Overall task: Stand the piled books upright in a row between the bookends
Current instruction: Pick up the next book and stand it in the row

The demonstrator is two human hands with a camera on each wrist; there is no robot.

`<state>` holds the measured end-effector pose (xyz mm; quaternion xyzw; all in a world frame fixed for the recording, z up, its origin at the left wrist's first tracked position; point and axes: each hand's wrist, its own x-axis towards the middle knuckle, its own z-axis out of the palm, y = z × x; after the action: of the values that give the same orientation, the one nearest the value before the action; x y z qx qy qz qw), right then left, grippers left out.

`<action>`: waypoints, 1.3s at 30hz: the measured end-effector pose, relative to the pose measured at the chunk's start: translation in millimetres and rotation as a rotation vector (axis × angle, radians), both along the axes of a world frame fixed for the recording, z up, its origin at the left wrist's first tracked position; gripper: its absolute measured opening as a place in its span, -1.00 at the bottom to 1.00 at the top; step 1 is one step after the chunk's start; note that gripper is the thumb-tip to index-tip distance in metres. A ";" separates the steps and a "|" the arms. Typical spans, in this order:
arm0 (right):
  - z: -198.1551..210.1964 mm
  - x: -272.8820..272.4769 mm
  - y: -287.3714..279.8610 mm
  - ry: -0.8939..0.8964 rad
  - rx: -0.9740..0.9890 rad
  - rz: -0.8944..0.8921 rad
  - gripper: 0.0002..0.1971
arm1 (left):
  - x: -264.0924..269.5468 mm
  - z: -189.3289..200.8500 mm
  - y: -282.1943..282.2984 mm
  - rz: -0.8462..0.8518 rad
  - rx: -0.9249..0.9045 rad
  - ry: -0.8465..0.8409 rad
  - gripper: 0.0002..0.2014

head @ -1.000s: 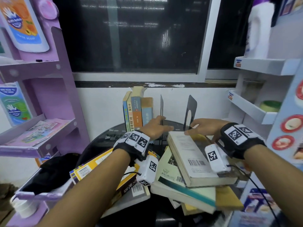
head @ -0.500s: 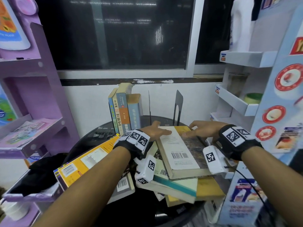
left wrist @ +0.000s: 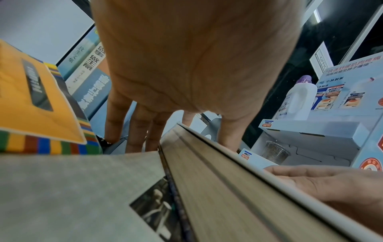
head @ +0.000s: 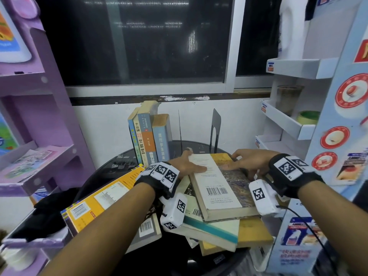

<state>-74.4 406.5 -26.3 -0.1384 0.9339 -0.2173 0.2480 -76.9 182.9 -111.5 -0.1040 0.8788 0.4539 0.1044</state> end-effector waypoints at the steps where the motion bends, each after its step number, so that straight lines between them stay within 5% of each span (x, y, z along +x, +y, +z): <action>1: 0.6 0.1 0.6 -0.003 0.009 0.002 -0.44 | -0.7 -0.2 0.0 0.001 -0.001 0.002 0.06; 3: 0.9 -0.5 1.6 -0.004 0.041 0.008 -0.45 | -3.3 -2.1 -1.0 0.008 0.001 -0.005 0.19; 8: -2.4 -2.8 4.0 -0.034 0.047 0.019 -0.47 | -3.4 -1.9 -1.9 0.004 0.070 0.001 -0.05; 15: -5.0 -6.1 1.6 -0.002 0.062 0.047 -0.38 | 1.0 3.9 1.2 -0.002 0.123 0.027 0.01; 21: -5.1 -9.0 0.7 0.041 0.043 0.014 -0.36 | -3.4 2.8 1.7 -0.003 0.033 0.059 0.35; 30: 1.8 -8.0 -6.0 0.176 -0.091 -0.091 -0.20 | 9.2 37.4 6.1 0.057 0.070 0.154 -0.06; 39: 7.2 -7.5 -22.6 0.446 -0.283 -0.160 -0.19 | 21.7 76.9 -3.1 0.139 0.161 0.460 -0.06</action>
<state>-82.0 383.9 -19.1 -0.1420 0.9338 -0.3284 -0.0034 -55.2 179.8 -34.7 -0.0497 0.8311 0.5403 -0.1218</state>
